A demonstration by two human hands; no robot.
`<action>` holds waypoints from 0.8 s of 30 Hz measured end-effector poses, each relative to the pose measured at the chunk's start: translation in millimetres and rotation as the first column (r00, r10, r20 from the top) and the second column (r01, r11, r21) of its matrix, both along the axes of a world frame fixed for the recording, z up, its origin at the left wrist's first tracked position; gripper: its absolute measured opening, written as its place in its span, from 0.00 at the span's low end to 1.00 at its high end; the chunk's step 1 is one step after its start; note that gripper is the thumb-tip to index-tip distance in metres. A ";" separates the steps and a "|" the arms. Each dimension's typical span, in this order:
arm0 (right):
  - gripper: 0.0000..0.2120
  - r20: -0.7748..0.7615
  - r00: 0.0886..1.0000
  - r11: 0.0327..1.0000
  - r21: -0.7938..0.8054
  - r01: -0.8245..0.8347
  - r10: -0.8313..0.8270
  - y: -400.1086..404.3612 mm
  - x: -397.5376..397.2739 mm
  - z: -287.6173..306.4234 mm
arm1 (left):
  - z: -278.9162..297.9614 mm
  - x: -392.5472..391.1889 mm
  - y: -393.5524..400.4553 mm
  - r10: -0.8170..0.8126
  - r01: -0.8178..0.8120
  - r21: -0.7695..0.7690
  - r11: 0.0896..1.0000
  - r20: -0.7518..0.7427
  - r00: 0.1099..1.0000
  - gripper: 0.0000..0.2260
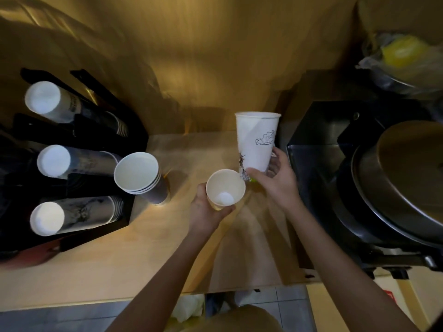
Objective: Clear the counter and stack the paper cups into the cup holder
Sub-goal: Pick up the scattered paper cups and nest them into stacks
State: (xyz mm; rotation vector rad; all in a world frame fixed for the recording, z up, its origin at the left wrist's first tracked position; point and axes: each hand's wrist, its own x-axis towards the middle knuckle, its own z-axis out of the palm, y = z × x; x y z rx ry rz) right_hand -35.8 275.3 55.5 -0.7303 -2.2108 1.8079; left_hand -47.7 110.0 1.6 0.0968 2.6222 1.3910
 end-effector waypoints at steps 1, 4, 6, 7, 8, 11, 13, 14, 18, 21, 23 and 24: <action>0.37 -0.040 0.999 0.999 -0.038 0.004 -0.006 -4.3 2.9 4.5 | 0.8 -0.9 -1.2 -0.017 0.017 -0.008 1.000 -0.015 1.000 0.34; 0.36 -0.078 0.995 0.996 -0.071 -0.061 0.056 -17.3 7.1 4.8 | 0.5 -3.2 -2.9 -0.049 0.048 -0.032 0.998 -0.033 0.998 0.33; 0.38 -0.043 0.993 0.994 -0.026 -0.109 0.108 -28.3 8.7 -2.8 | -0.4 -2.7 -4.6 -0.064 0.063 -0.025 0.998 -0.051 0.997 0.32; 0.40 -0.012 0.989 0.989 0.023 -0.146 0.146 -33.9 9.6 -8.3 | -0.6 -2.4 -4.9 -0.063 0.062 -0.014 0.998 -0.057 0.996 0.32; 0.40 0.015 0.982 0.979 0.078 -0.190 0.190 -39.4 10.9 -13.7 | -0.6 -2.0 -5.2 -0.063 0.063 -0.006 0.998 -0.059 0.996 0.32; 0.40 0.079 0.968 0.955 0.166 -0.247 0.237 -48.1 15.6 -25.2 | -0.3 -3.3 -4.8 -0.076 0.075 -0.014 0.997 -0.044 0.996 0.32; 0.40 0.097 0.962 0.940 0.207 -0.272 0.257 -48.3 16.7 -28.6 | -0.5 -5.2 -5.0 -0.102 0.100 -0.037 0.994 -0.042 0.994 0.34; 0.42 0.098 0.960 0.936 0.218 -0.278 0.262 -47.9 16.6 -28.6 | -0.1 -6.2 -5.2 -0.111 0.109 -0.048 0.993 -0.043 0.993 0.35; 0.50 0.102 0.958 0.938 0.199 -0.285 0.270 -46.6 17.2 -25.5 | 0.1 -7.4 -5.9 -0.110 0.109 -0.047 0.993 -0.026 0.994 0.33; 0.53 0.142 0.937 0.899 0.266 -0.348 0.321 -43.2 16.0 -24.0 | -1.0 -7.0 -6.2 -0.119 0.119 -0.038 0.992 -0.012 0.993 0.34; 0.51 0.171 0.914 0.855 0.323 -0.406 0.369 -40.2 16.0 -26.3 | -2.9 -7.7 -6.4 -0.120 0.120 -0.034 0.992 -0.002 0.993 0.33; 0.51 0.195 0.901 0.832 0.347 -0.433 0.388 -38.7 16.5 -27.7 | -2.9 -8.1 -6.5 -0.123 0.123 -0.033 0.992 0.003 0.992 0.33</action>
